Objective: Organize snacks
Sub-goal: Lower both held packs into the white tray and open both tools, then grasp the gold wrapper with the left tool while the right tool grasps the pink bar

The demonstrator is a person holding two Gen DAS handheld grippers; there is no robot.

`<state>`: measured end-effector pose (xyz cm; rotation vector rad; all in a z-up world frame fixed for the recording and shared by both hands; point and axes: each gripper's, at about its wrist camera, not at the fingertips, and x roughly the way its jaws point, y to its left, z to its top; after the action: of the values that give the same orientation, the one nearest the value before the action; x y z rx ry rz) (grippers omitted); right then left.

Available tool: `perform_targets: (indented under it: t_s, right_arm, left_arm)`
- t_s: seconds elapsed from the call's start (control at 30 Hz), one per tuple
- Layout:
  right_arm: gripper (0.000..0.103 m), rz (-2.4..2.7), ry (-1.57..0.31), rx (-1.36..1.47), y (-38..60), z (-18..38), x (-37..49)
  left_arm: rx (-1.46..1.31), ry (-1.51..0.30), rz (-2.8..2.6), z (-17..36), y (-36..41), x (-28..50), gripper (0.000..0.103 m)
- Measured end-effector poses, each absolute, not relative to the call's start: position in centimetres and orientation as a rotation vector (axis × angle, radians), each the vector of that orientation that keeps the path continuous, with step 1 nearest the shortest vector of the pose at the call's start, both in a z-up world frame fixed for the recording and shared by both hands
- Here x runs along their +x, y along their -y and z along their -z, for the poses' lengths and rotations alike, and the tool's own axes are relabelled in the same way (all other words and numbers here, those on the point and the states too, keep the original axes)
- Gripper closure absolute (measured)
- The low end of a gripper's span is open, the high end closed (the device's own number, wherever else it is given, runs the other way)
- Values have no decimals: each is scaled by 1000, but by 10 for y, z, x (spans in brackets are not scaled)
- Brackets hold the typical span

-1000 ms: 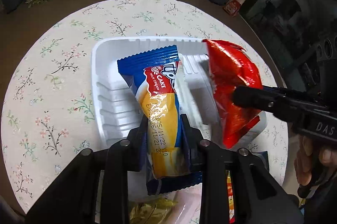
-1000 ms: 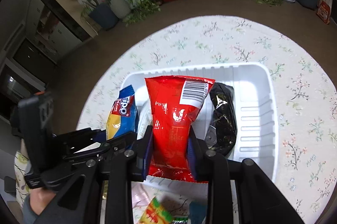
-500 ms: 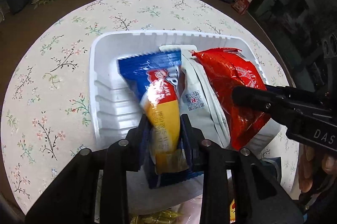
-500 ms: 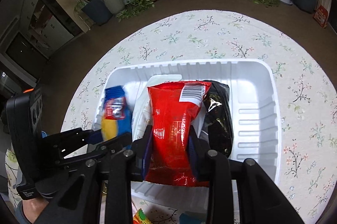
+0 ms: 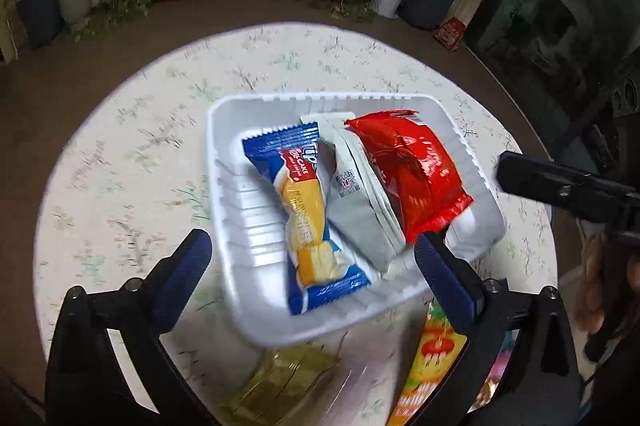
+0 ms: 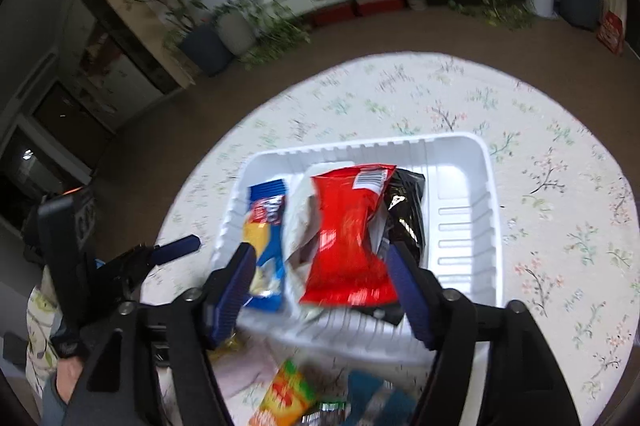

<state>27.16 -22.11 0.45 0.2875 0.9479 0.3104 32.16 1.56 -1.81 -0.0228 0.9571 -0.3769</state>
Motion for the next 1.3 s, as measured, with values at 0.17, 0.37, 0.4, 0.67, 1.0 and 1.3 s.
perform_targets:
  t_s: [0.17,0.37,0.4,0.67,1.0,1.3]
  right_arm:
    - [12,-357,-809,318,243,-20,195]
    - [12,-326,-748,395,264,-3,113]
    - [12,-315,-748,400,266,0,104]
    - [23,-286,-766,384,267,25,80]
    - [26,-266,-823,373,269,43,93]
    - [28,-269,-847,355,266,49,95]
  left_arm:
    - [104,-788,347,-7,-37,259,0]
    - [-9,-898,329,6,-78,207,0]
    - [-29,-923,341,12,-82,204,0]
    - [298,-987,356,40,-70,225,1]
    - [535,-1061,432,72,-29,250,2]
    - [446,-1133,489,90,-26,268,61]
